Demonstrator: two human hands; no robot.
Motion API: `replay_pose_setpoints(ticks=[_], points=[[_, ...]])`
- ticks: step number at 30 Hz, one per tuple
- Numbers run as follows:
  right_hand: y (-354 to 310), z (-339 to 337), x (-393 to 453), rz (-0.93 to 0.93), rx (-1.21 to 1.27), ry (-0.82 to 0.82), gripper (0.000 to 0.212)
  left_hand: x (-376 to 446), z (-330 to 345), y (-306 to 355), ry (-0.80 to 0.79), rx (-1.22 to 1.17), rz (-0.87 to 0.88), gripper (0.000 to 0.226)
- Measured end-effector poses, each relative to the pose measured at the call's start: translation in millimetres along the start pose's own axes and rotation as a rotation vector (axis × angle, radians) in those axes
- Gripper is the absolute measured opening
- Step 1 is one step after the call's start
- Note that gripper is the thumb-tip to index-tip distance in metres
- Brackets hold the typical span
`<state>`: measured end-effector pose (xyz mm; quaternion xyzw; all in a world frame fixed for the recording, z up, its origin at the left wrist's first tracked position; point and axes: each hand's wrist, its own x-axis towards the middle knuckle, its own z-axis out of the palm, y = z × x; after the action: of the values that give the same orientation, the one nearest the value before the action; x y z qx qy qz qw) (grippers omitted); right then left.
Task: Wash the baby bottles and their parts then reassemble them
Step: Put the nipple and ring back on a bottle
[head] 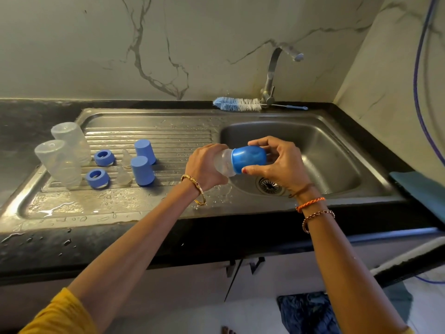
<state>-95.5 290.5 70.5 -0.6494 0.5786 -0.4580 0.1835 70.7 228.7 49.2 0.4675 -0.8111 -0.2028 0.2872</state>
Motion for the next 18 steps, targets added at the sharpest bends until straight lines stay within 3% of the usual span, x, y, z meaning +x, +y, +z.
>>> replay_pose_setpoints(ticks=[9,18], points=[[-7,4,11,0.017,-0.054,0.061,0.046,0,0,4,0.091,-0.055,-0.086,0.062],[-14,31,26,0.325,-0.075,0.226,0.042,0,14,6,0.210,-0.098,-0.131,0.060]])
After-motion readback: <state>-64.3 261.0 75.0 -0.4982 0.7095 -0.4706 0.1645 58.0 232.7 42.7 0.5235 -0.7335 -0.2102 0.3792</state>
